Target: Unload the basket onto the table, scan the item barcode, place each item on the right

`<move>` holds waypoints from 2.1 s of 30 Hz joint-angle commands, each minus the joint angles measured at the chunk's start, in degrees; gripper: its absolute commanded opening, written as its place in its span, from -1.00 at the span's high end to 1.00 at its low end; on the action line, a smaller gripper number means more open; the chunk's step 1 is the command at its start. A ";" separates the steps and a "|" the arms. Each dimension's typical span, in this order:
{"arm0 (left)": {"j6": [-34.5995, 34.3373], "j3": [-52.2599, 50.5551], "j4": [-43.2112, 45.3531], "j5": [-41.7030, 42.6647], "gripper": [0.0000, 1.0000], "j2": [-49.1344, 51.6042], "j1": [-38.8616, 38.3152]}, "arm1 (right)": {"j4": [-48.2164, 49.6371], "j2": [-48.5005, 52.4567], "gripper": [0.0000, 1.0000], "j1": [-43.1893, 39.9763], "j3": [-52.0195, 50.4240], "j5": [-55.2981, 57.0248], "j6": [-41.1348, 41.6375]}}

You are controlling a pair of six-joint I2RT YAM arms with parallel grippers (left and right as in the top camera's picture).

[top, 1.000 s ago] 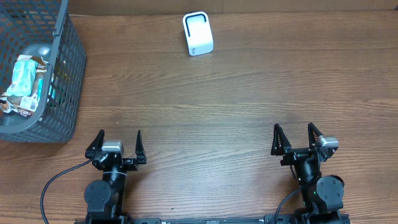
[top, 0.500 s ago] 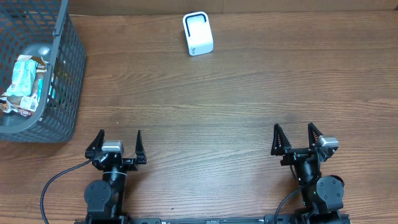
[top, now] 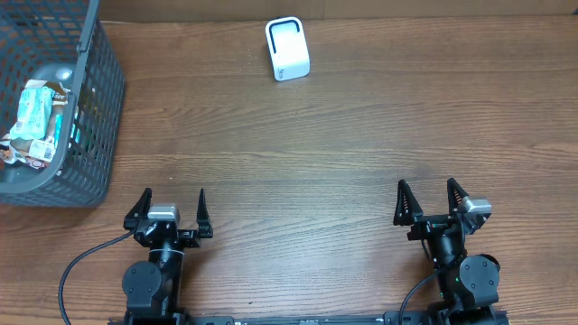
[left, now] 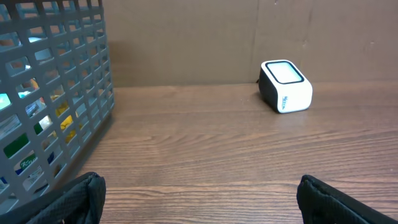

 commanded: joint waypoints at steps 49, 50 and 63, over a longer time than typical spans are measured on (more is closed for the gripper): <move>1.14 -0.22 1.79 -1.27 -0.99 -0.63 0.31 | 0.15 -0.57 -1.00 -0.20 -0.59 -0.33 -0.28; 1.11 -0.22 1.70 -1.25 -0.99 -0.63 0.31 | 0.15 -0.57 -1.00 -0.20 -0.59 -0.33 -0.28; 1.09 -0.22 0.35 -3.43 -0.99 -0.63 0.31 | 0.15 -0.57 -1.00 -0.20 -0.59 -0.33 -0.28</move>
